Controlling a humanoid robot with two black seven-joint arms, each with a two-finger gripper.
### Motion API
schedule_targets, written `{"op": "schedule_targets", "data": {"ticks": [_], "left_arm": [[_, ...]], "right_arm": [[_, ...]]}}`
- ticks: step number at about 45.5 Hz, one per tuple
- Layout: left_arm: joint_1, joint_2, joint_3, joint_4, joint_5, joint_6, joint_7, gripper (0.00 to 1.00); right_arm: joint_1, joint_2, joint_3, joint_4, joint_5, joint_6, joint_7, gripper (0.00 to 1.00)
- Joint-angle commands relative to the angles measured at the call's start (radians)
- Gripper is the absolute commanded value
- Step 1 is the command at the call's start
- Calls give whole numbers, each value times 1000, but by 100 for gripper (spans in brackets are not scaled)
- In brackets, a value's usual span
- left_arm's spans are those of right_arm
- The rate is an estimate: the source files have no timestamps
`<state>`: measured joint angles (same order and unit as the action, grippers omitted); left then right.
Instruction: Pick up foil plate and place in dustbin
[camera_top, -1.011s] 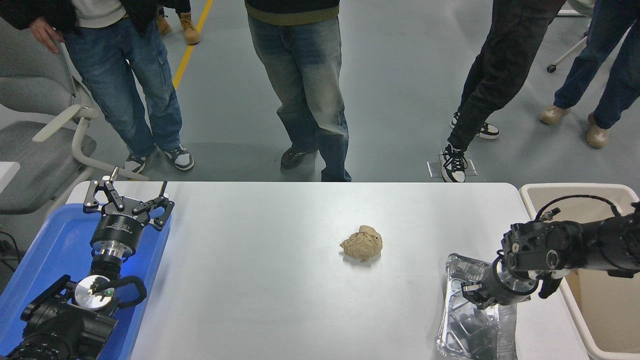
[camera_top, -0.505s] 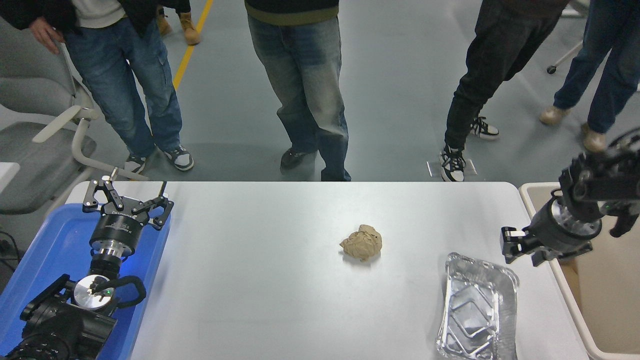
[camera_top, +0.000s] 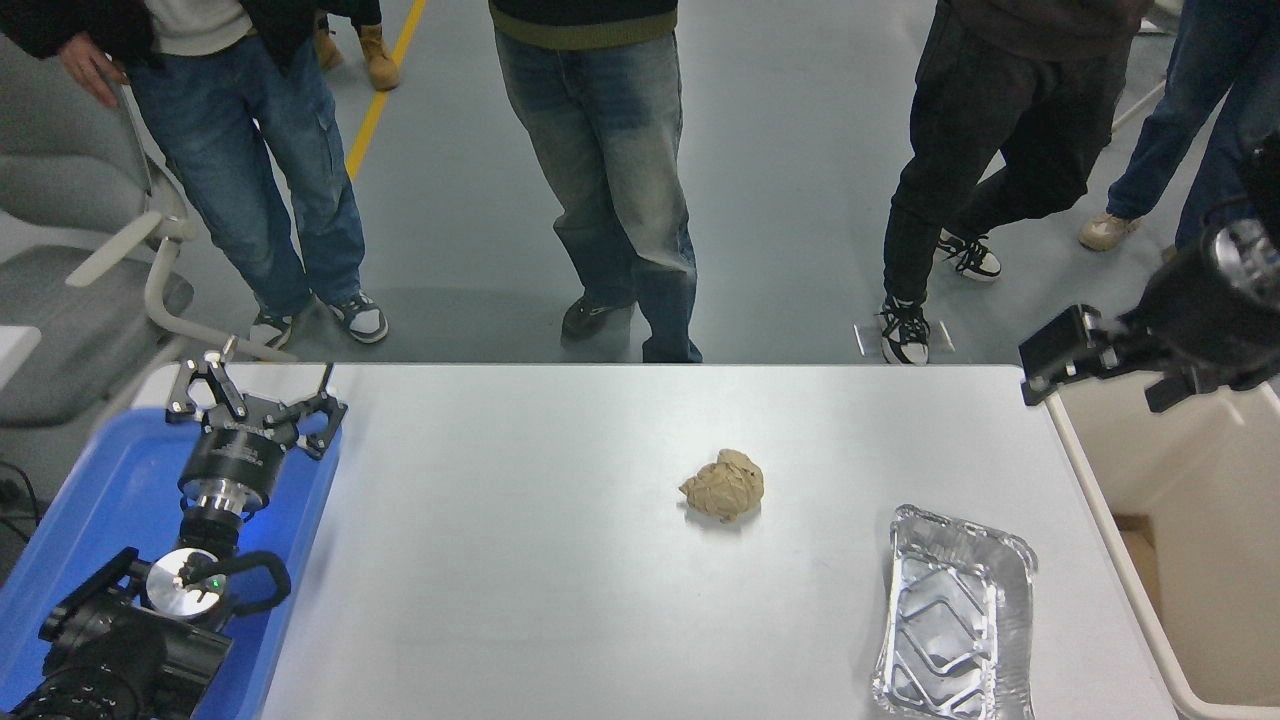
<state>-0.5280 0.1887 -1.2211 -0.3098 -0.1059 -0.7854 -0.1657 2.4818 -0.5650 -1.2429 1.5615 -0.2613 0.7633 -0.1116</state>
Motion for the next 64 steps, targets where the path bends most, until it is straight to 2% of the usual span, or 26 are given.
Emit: {"op": "schedule_targets", "data": {"ticks": [1, 22, 29, 35, 42, 46, 54, 64], "left_arm": [[-1, 0, 0, 0, 0, 0, 0, 99], [0, 0, -1, 1, 0, 0, -1, 99], [0, 0, 0, 0, 0, 0, -1, 99], [0, 0, -1, 0, 0, 0, -1, 99], [0, 0, 0, 0, 0, 0, -1, 99], [0, 0, 0, 0, 0, 0, -1, 99], [-1, 0, 0, 0, 2, 0, -1, 99], [-1, 0, 2, 0, 2, 0, 0, 99]], "right_arm": [[117, 27, -4, 44, 25, 22, -2, 100], [95, -1, -52, 138, 25, 22, -5, 100], [-84, -79, -81, 140, 10, 13, -3, 100], [-291, -122, -67, 117, -76, -162, -2, 100], [-565, -168, 52, 25, -190, -288, -3, 100], [-728, -170, 161, -49, -239, -332, -7, 100], [-1004, -153, 367, -178, -253, -341, -7, 100], [-1256, -90, 522, -339, -322, -377, -5, 100]]}}
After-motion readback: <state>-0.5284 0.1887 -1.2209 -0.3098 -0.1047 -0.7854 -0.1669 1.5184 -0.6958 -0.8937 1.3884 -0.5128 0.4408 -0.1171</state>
